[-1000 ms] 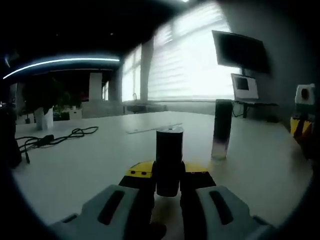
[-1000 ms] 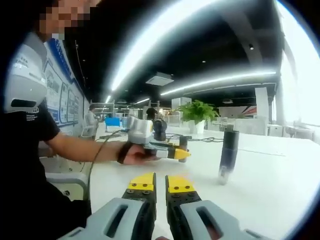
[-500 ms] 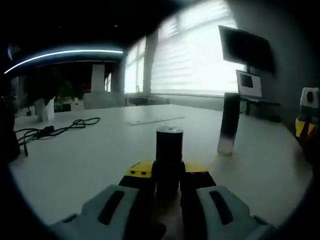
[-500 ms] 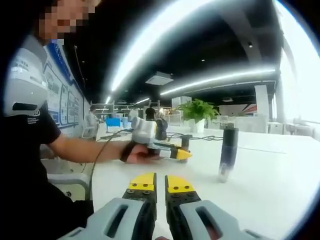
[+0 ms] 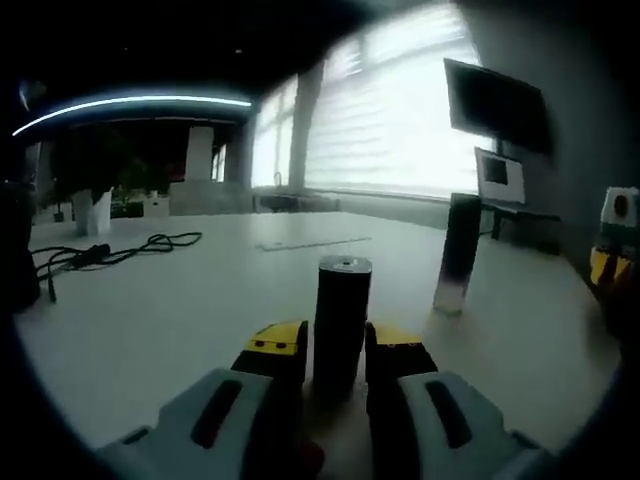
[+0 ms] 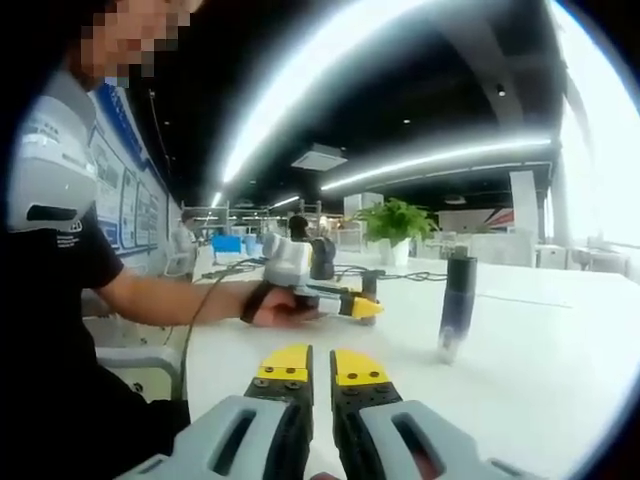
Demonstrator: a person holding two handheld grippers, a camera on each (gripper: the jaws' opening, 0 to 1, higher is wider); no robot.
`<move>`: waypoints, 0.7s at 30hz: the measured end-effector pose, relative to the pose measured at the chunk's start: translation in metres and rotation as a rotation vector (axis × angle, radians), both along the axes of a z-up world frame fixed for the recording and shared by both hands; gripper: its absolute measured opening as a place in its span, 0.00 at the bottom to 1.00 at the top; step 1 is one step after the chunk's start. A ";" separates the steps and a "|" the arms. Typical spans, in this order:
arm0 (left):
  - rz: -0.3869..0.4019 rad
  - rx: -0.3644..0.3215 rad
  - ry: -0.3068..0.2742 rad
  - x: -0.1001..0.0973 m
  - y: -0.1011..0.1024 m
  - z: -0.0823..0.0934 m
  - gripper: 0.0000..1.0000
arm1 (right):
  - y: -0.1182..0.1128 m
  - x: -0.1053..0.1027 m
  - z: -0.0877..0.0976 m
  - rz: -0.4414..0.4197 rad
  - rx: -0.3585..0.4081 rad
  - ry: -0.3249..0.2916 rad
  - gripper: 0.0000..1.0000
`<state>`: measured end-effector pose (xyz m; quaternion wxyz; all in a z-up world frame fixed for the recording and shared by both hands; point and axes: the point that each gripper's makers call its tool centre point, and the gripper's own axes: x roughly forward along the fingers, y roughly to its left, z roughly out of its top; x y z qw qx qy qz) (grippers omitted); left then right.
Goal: Pick up cosmetic bottle twist off cap place on table pick up cap screw tight cap place on table
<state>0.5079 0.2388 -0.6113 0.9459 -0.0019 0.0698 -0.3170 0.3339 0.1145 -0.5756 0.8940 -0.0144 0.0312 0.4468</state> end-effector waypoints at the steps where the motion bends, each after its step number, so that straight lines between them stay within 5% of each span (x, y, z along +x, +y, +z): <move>1: -0.001 0.001 0.000 0.000 0.000 0.000 0.14 | 0.000 0.000 0.000 0.002 -0.001 0.000 0.01; 12: 0.001 -0.047 0.005 0.003 0.005 0.005 0.17 | 0.002 0.001 0.003 0.000 0.012 -0.005 0.01; 21: 0.014 -0.013 0.010 0.001 0.017 0.004 0.18 | 0.001 -0.002 0.010 -0.002 0.029 -0.016 0.01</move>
